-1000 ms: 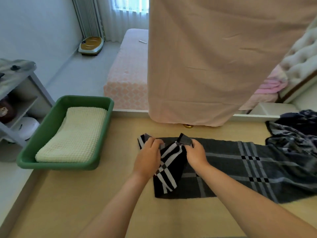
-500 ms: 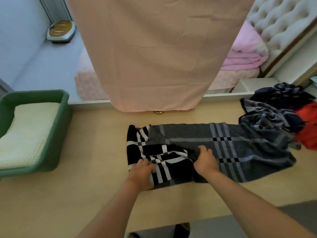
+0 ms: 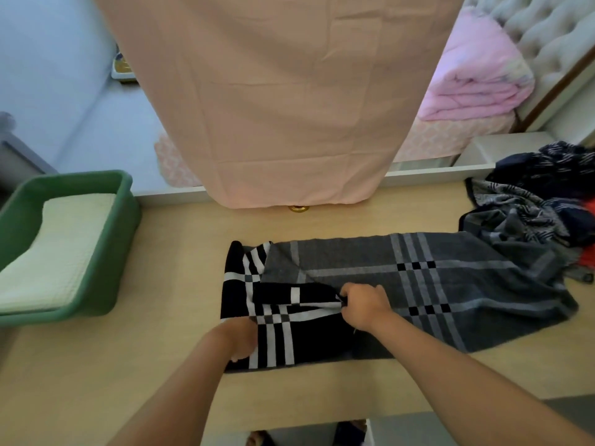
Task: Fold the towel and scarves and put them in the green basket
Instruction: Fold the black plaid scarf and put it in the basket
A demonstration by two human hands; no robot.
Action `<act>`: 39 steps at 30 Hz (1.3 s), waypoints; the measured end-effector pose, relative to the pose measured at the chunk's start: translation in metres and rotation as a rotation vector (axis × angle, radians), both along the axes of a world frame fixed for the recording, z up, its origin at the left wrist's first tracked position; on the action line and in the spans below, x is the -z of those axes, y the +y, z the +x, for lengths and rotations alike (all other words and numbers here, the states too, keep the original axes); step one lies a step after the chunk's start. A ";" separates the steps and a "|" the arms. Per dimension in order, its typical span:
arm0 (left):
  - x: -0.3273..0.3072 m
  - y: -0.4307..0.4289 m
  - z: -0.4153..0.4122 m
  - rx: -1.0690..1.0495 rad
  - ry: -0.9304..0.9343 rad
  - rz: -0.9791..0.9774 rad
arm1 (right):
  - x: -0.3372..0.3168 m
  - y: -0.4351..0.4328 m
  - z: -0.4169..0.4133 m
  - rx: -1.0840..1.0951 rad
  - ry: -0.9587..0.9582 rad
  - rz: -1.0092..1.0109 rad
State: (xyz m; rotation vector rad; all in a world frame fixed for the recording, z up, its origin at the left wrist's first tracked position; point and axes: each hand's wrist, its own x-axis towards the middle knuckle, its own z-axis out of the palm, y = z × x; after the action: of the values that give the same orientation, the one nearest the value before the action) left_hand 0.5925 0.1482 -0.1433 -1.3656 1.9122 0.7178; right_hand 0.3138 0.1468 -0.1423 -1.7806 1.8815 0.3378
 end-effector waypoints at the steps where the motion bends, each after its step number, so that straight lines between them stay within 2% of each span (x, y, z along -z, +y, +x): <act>1: -0.001 -0.002 0.002 0.013 0.007 -0.012 | -0.004 -0.001 0.002 -0.035 0.032 0.012; 4: 0.001 -0.012 0.006 -0.223 0.223 -0.236 | -0.011 -0.006 0.013 -0.084 0.100 -0.005; 7: 0.002 -0.025 0.003 -0.333 0.335 -0.385 | -0.009 -0.017 0.029 -0.059 -0.012 -0.187; 9: 0.004 -0.032 0.005 -0.354 0.396 -0.468 | -0.005 -0.028 0.046 -0.104 -0.152 -0.225; 11: 0.008 -0.039 0.011 -0.358 0.449 -0.532 | 0.001 -0.039 0.064 -0.198 -0.225 -0.175; 15: 0.017 -0.054 0.021 -0.287 0.489 -0.576 | 0.011 -0.052 0.086 -0.326 -0.094 -0.095; 17: 0.020 -0.059 0.024 -0.247 0.483 -0.587 | 0.012 -0.050 0.087 -0.317 -0.095 -0.112; 20: 0.024 -0.064 0.025 -0.216 0.457 -0.634 | 0.009 -0.045 0.080 -0.109 -0.310 -0.167; 23: 0.023 -0.070 0.016 -0.201 0.498 -0.752 | 0.001 -0.046 0.063 0.293 -0.556 -0.275; 26: 0.016 -0.079 -0.005 -0.158 0.573 -0.889 | -0.012 -0.054 0.026 0.527 -0.441 -0.578; 28: 0.014 -0.084 -0.021 -0.125 0.594 -0.882 | -0.016 -0.057 -0.007 0.644 -0.300 -0.654; 32: 0.027 -0.083 -0.045 -0.094 0.477 -0.685 | -0.003 -0.051 -0.064 0.730 -0.117 -0.495; 35: 0.043 -0.078 -0.052 -0.061 0.293 -0.477 | 0.011 -0.047 -0.082 0.733 -0.195 -0.366; 39: 0.048 -0.077 -0.052 -0.029 0.153 -0.408 | 0.020 -0.045 -0.082 0.669 -0.347 -0.207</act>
State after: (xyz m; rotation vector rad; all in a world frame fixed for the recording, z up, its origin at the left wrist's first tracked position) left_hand 0.5402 0.0714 -0.1911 -1.6235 2.2521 0.4705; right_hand 0.2318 0.1022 -0.1624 -1.1207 2.1551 -0.3949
